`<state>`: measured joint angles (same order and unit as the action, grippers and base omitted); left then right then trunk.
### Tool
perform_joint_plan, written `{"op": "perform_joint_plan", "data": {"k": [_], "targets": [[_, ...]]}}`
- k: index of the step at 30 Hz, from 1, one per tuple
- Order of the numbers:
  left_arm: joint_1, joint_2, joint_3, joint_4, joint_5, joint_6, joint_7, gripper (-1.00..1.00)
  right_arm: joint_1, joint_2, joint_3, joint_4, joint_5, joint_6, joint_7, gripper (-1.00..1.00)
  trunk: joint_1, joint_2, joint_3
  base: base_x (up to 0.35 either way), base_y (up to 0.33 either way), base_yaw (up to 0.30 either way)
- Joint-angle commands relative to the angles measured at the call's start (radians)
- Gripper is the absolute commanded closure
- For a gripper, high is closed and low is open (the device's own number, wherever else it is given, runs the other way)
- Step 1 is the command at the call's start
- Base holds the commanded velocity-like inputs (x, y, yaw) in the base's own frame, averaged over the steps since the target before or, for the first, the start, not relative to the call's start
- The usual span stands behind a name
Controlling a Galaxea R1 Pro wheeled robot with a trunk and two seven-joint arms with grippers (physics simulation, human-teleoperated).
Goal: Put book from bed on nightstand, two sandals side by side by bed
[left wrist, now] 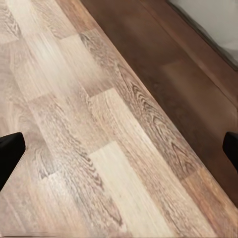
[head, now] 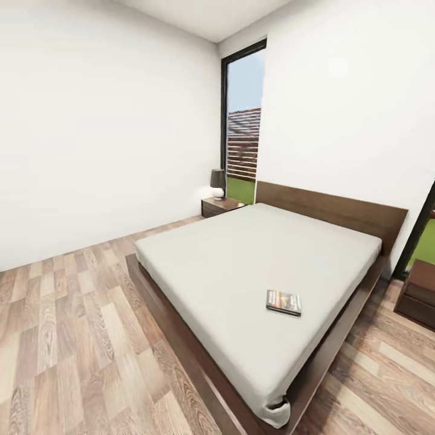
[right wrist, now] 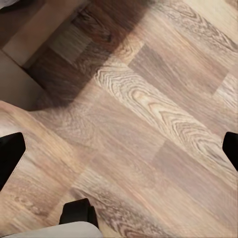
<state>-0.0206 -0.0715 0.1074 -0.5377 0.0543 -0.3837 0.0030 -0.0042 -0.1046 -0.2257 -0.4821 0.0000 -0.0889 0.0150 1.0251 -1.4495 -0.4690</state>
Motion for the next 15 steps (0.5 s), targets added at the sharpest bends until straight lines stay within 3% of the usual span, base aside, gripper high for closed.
{"op": "perform_joint_plan", "data": {"k": [1,15], "targets": [[-0.001,-0.001,0.001,0.001,0.006,-0.003,-0.002,-1.00,0.000,0.000,-0.003,0.000,0.000,-0.003,0.002,-1.00,0.000,0.000,-0.001,0.000,0.000,0.292],[-0.001,-0.001,0.001,0.001,0.006,-0.003,-0.002,-1.00,0.000,0.000,-0.003,0.000,0.001,-0.003,0.001,-1.00,0.000,0.000,-0.001,0.000,0.000,0.292]]}}
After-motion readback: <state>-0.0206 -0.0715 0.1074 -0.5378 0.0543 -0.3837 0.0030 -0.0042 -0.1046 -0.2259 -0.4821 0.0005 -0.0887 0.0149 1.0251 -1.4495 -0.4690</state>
